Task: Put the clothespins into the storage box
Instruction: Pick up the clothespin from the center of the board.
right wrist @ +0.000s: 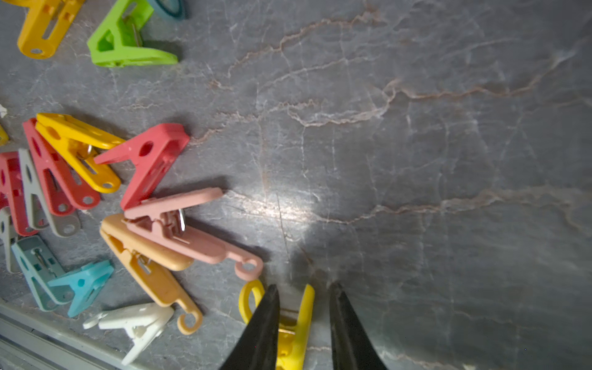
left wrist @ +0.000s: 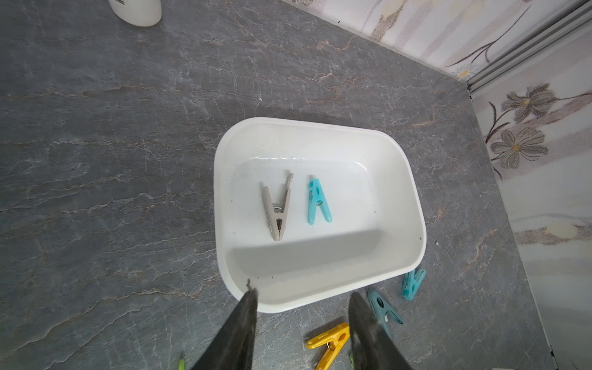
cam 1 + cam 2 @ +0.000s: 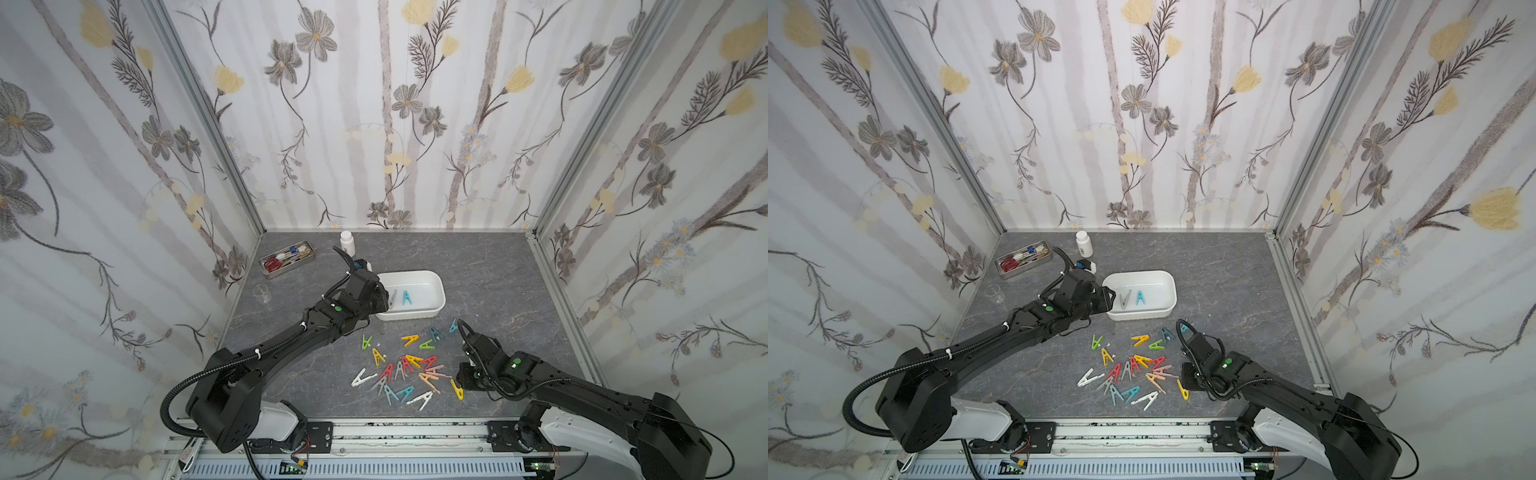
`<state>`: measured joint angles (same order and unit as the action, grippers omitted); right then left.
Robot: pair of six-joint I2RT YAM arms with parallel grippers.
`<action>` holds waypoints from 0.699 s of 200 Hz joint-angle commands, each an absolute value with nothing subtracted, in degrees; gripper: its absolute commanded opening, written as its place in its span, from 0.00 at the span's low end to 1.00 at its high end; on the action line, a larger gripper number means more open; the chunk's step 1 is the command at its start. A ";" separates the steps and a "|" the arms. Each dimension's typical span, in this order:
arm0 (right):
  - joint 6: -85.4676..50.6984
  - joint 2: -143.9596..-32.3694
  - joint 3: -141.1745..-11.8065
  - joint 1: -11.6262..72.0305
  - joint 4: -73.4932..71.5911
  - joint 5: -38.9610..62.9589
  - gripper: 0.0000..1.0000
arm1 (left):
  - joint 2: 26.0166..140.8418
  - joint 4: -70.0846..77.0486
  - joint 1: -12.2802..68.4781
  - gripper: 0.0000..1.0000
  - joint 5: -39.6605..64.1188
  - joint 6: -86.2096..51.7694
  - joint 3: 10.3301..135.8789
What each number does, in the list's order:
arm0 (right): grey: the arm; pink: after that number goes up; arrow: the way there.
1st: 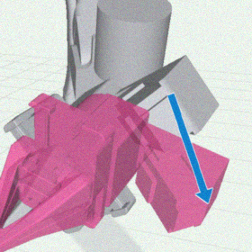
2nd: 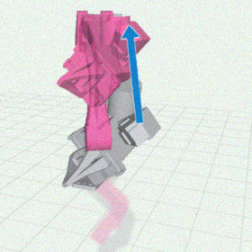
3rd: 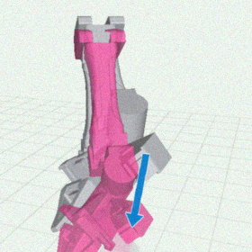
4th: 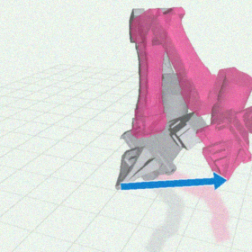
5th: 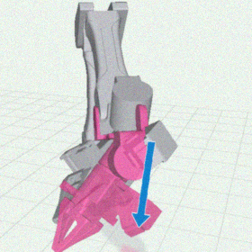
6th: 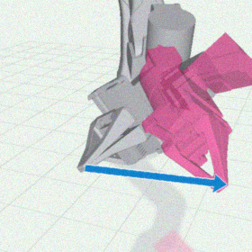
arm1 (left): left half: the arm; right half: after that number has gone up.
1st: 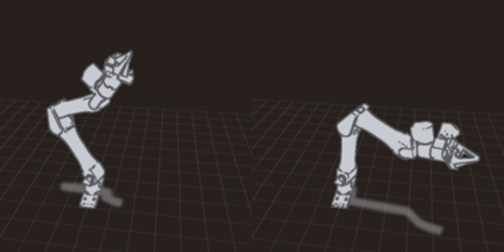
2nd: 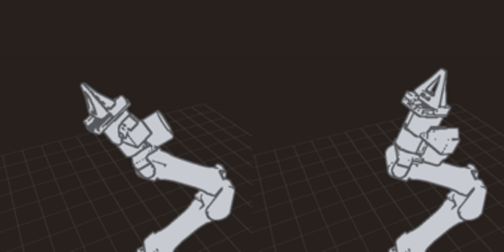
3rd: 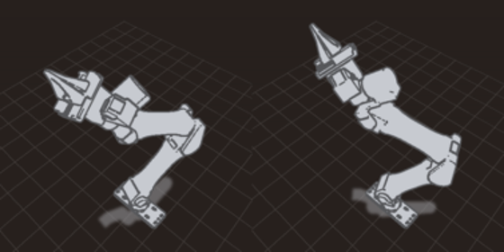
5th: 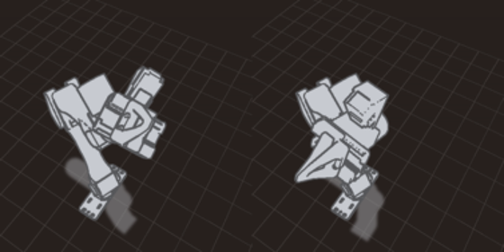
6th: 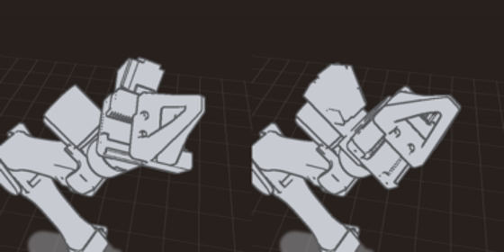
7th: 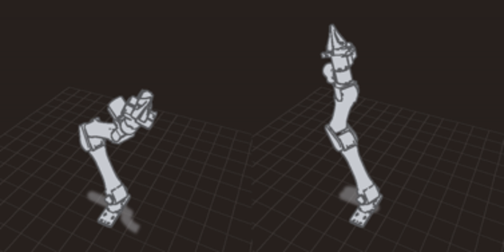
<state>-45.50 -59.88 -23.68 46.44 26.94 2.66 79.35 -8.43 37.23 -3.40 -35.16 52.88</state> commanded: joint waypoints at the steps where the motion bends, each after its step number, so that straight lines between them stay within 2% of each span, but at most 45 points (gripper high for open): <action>1: -45.79 -61.02 -23.63 46.58 25.72 2.82 0.28 | 78.66 -7.33 37.13 0.46 -4.61 -35.94 52.73; 33: -45.79 -61.45 -23.12 46.58 25.18 2.70 0.24 | 78.22 -7.73 36.82 0.46 -4.92 -35.60 52.60; 140: -44.74 -60.74 -24.74 46.58 27.32 2.11 0.01 | 78.14 -8.08 36.33 0.47 -5.00 -35.51 52.49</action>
<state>-44.91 -61.39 -23.97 46.48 25.74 2.63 78.46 -8.45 36.53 -4.27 -35.14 52.60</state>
